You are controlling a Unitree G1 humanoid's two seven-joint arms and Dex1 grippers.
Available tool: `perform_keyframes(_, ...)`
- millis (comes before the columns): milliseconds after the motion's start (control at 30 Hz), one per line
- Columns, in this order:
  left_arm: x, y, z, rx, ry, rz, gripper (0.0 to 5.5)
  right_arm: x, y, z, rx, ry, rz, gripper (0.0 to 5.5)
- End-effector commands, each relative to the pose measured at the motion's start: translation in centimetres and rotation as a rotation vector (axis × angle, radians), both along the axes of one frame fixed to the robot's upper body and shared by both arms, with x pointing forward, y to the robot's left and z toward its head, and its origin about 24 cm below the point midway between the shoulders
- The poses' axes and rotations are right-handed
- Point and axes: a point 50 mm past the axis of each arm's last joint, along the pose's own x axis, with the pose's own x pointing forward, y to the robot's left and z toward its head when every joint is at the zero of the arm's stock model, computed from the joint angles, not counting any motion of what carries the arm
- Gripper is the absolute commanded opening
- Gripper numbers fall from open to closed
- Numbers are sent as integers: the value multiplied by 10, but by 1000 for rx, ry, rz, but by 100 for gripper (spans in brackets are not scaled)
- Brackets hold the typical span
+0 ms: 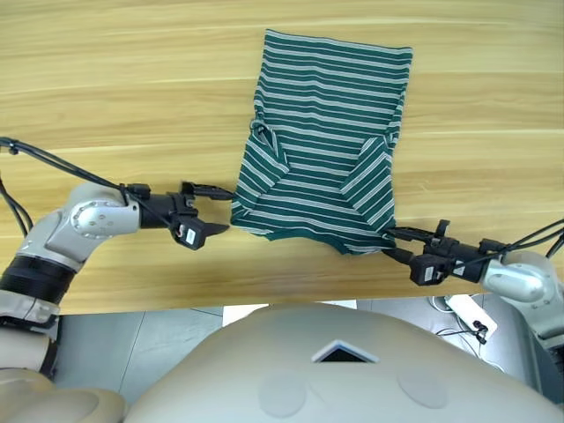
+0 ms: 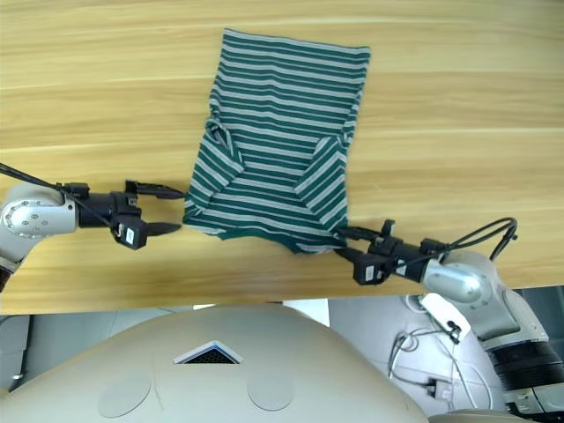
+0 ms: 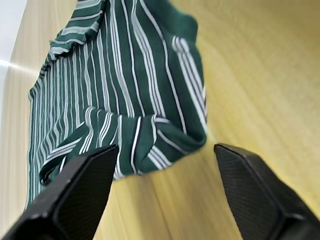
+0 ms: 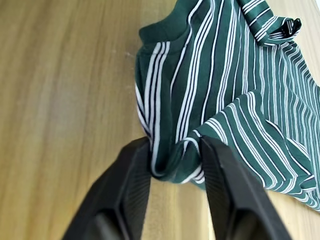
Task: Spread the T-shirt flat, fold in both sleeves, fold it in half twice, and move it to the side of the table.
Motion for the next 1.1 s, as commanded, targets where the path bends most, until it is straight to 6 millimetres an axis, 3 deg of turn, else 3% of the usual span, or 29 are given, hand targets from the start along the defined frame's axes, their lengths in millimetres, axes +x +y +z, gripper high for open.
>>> perform_keyframes(33, -10, 2, -18, 102, 94, -27, 359, -2, -7, -10, -69, 45, -19, 105)
perform_keyframes(233, -5, 4, -22, 125, 75, -15, 266, 0, -6, -9, -64, 31, -17, 0)
perform_keyframes(800, -15, 6, -43, 102, 117, -29, 5, 3, -5, -8, -51, 8, -19, 0)
perform_keyframes(1000, -13, 12, -30, 19, 83, 25, 0, 0, -2, -3, -32, -7, -9, 0)
perform_keyframes(1100, -24, 19, -17, -45, 74, 37, 0, -2, 3, 13, 2, -96, 35, 0)
